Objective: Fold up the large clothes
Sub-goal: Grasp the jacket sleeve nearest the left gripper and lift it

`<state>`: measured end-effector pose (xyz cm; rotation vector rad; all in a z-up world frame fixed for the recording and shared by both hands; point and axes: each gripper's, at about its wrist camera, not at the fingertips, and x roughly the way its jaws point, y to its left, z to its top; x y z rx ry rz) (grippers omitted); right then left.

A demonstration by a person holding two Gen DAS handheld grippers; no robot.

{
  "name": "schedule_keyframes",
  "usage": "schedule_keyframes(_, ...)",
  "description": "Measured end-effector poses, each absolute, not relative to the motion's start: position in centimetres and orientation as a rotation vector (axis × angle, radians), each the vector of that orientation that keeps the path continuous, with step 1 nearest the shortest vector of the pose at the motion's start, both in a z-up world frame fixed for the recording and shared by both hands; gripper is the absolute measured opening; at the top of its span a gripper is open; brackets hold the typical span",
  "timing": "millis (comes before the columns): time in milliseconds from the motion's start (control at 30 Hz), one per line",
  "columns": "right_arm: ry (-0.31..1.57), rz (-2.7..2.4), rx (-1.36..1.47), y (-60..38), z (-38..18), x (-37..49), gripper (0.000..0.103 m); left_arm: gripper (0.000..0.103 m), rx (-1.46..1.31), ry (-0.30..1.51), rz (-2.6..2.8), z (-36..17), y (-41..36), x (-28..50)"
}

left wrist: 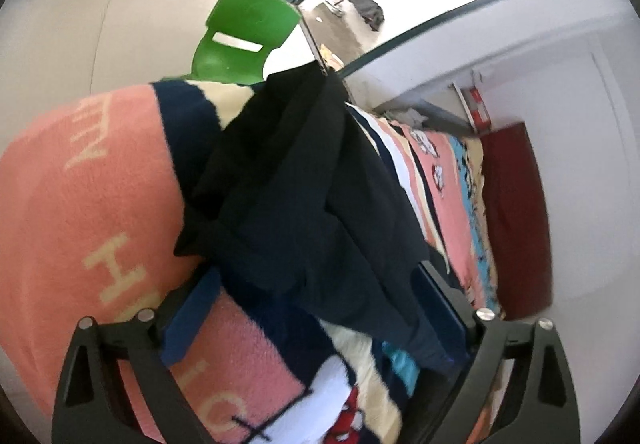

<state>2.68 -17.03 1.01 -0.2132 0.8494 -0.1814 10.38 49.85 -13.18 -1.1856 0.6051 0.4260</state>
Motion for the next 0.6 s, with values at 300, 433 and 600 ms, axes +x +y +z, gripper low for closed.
schedule_keyframes(300, 0.84, -0.17, -0.232, -16.8, 1.1, 2.4, 0.102, 0.03, -1.287, 0.595, 0.454, -14.6, 51.3, 10.3)
schedule_keyframes(433, 0.84, -0.167, -0.219, -17.1, 1.0, 2.3, 0.103, 0.019, -1.239, 0.61, 0.446, -14.1, 51.2, 10.6)
schedule_keyframes(600, 0.83, -0.16, -0.211, -17.4, 1.3, 2.2, 0.103, 0.015, -1.14, 0.6, 0.432, -11.8, 50.5, 11.4)
